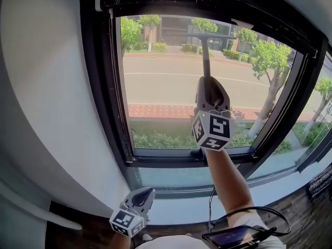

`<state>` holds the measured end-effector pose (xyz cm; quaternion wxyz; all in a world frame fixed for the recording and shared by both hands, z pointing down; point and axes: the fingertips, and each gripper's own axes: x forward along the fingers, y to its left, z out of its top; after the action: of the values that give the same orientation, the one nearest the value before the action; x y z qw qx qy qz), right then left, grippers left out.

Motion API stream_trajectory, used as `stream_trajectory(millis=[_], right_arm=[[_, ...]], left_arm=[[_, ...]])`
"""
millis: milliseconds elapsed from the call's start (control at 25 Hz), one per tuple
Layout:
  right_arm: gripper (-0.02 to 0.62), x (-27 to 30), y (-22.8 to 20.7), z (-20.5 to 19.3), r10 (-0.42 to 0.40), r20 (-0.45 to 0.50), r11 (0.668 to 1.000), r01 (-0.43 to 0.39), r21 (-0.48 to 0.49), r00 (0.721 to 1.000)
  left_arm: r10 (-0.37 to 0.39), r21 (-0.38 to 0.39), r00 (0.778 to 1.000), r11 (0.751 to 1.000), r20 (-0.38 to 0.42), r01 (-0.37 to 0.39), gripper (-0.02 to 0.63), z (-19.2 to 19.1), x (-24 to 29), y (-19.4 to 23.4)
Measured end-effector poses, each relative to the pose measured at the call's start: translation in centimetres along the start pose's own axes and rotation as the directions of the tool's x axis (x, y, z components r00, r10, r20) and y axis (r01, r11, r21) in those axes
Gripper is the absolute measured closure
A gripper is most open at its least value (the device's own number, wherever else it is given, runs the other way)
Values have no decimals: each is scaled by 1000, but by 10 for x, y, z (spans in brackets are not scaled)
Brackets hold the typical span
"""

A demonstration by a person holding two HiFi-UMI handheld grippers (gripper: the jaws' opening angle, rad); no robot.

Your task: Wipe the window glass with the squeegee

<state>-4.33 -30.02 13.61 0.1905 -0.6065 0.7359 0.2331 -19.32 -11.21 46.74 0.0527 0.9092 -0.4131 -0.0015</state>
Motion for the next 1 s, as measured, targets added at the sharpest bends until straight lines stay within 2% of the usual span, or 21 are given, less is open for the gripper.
stream_trajectory(millis=[1000], right_arm=[[495,-79,9,-89,10,-148,1000,-7,17,989]], left_arm=[[-7,-22,1000,1000,-9,6,588,-9,19,1]])
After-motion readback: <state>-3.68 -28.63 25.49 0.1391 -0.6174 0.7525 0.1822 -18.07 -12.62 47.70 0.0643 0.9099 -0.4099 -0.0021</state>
